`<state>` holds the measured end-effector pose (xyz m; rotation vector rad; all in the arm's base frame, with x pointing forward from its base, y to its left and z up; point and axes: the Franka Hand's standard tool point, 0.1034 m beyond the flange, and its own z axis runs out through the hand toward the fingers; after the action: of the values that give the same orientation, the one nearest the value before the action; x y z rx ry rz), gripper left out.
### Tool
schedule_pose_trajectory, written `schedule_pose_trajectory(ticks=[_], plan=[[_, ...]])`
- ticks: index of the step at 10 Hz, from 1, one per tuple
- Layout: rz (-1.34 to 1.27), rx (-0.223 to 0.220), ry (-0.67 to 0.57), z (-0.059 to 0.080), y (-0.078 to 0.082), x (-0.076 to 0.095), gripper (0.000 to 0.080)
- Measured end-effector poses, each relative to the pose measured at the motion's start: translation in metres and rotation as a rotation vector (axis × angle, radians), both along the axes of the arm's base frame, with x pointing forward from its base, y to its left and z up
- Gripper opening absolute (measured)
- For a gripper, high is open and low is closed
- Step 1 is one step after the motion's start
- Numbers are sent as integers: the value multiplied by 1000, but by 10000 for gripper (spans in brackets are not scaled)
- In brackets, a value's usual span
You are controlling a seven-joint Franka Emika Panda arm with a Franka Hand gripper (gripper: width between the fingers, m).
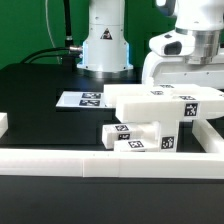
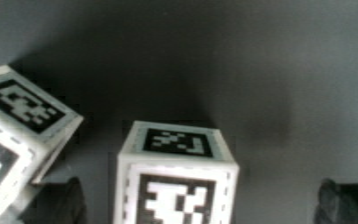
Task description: Assemble chair
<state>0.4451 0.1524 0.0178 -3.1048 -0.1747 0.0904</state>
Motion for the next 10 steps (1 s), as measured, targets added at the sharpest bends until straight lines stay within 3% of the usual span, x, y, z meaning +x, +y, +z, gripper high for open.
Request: schedule_pose_trajectory(ticks=[3,4,5,7,10], plan=[[0,-3,7,-3,-1,-2,649],[-1,-3,7,-3,-2,-2,526],[-2,-4,7,-3,-2,-2,526],[-2,-4,7,-3,-2,-2,282],[-4,-4,7,-3,-4,-2,284]])
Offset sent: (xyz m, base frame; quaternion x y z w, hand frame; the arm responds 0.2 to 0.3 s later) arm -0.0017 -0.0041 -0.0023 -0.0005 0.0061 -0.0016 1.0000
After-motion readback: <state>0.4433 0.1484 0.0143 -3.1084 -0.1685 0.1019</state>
